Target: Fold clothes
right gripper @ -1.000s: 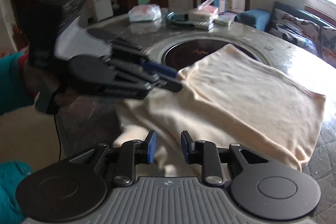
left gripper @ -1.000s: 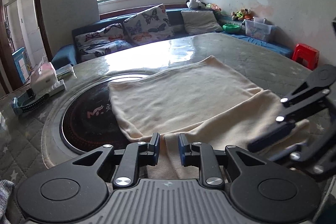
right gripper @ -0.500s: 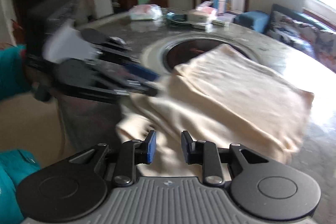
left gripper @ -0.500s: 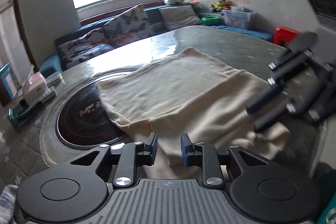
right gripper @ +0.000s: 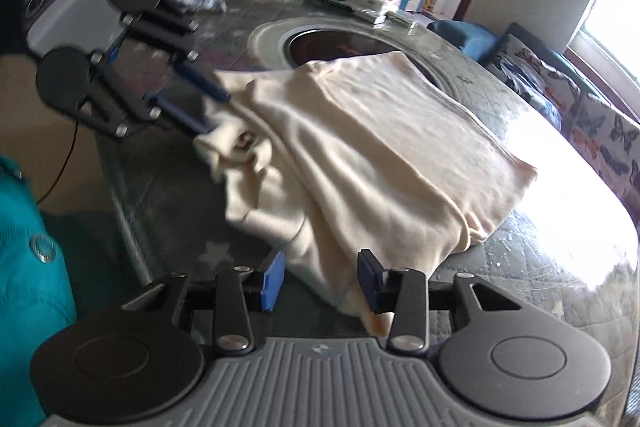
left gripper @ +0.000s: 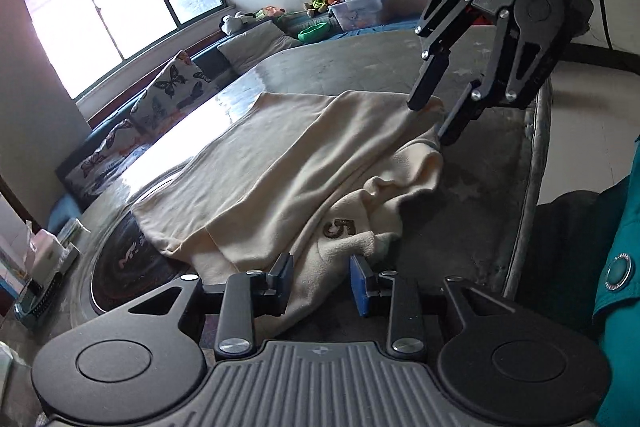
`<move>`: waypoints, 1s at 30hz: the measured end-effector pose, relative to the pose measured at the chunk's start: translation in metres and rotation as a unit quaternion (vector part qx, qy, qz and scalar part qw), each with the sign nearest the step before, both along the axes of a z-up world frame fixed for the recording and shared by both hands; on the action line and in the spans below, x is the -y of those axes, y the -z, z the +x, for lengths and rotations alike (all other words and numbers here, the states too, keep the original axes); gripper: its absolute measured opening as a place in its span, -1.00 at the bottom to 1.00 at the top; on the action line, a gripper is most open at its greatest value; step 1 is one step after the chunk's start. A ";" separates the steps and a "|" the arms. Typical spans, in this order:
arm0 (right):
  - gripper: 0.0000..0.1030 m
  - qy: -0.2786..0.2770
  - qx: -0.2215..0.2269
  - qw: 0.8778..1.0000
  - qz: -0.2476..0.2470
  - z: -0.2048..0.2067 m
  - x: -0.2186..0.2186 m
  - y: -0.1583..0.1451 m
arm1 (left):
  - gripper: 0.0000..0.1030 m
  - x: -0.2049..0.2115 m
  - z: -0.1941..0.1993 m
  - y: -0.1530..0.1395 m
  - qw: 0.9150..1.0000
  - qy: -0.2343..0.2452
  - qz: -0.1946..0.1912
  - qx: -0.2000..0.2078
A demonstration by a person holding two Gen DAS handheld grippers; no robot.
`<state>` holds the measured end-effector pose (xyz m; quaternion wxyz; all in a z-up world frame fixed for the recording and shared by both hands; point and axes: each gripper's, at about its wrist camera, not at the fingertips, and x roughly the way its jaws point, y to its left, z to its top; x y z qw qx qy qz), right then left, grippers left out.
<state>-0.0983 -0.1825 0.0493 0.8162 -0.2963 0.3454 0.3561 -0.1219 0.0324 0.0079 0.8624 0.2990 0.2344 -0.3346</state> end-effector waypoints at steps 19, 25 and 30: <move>0.00 -0.022 0.030 0.999 -0.014 -0.003 -0.012 0.013 | -0.67 -0.002 0.020 0.000 0.999 0.007 -0.042 -0.004; 0.01 -0.017 0.052 0.998 -0.005 0.001 -0.017 0.014 | -0.83 -0.006 0.048 -0.016 0.993 -0.024 -0.109 -0.033; 0.03 -0.007 0.077 0.997 0.008 0.004 -0.019 0.010 | -0.83 -0.009 0.067 -0.022 0.989 -0.049 -0.129 -0.048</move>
